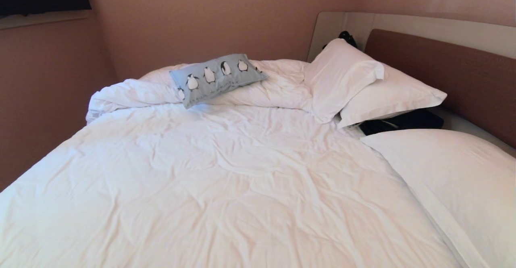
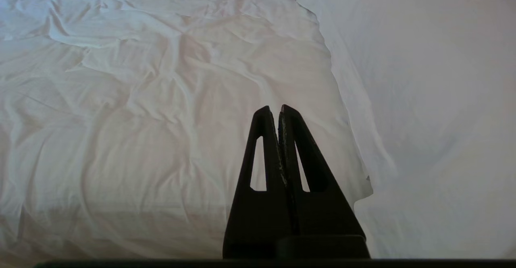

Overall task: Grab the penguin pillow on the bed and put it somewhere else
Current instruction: Pick up the pillow

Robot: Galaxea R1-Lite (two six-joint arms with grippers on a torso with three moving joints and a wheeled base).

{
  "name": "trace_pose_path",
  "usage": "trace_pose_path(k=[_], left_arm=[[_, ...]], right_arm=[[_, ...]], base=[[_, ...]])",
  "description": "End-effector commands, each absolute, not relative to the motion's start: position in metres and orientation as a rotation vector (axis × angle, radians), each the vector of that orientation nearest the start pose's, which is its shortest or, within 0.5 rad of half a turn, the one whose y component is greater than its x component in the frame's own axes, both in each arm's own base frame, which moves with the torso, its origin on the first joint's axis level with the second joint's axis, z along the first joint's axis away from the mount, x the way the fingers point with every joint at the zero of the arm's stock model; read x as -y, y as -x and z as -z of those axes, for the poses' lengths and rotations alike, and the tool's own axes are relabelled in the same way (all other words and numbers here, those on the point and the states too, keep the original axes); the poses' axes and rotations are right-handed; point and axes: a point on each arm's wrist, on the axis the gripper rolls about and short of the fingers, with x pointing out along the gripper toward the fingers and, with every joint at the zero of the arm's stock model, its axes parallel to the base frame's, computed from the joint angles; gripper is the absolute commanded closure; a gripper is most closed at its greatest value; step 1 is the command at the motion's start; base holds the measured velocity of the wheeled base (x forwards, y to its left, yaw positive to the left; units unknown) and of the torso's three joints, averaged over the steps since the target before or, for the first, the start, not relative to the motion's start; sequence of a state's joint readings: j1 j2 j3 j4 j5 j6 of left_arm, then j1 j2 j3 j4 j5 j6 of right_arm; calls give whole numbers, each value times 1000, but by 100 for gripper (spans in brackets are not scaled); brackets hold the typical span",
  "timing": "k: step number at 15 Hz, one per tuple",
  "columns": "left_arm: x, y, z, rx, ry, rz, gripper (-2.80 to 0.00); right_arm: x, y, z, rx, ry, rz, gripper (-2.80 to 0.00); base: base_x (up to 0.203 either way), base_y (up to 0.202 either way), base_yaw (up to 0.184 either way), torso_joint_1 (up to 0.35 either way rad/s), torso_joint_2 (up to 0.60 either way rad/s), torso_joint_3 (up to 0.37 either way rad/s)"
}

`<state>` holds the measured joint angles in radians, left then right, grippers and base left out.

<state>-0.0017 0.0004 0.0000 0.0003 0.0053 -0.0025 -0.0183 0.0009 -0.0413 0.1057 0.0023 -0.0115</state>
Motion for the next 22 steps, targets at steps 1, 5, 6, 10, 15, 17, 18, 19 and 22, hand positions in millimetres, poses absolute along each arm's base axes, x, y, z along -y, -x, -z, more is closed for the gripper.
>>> trace_pose_path(k=[1,5,6,10,15,17,18,19,22], left_arm=[[0,23,-75,-2,3,-5,0],[0,23,-75,-2,2,-5,0],[0,23,-75,0,2,-5,0],[0,23,-75,-2,3,-5,0],[0,23,-75,-1,2,-5,0],[0,23,-75,0,2,-5,0],[0,23,-75,-2,2,-5,0],[0,23,-75,-1,2,-5,0],[0,23,-75,0,2,-5,0]], right_arm=[[-1,26,-76,-65,12,15,0],[-1,26,-76,-65,12,15,0],[-1,26,-76,-65,12,15,0],[-1,26,-76,-65,12,15,0],[-1,26,-76,-65,12,15,0],[-1,26,-76,-65,10,15,0],[-1,26,-76,-65,10,15,0],[-1,26,-76,-65,10,15,0],[-1,26,-76,-65,10,15,0]], base=[[0,0,0,0,0,0],[0,0,0,0,0,0],[0,0,0,0,0,0],[0,0,0,0,0,0],[0,0,0,0,0,0],[0,0,0,0,0,0],[0,0,0,0,0,0],[0,0,0,0,0,0],[0,0,0,0,0,0]])
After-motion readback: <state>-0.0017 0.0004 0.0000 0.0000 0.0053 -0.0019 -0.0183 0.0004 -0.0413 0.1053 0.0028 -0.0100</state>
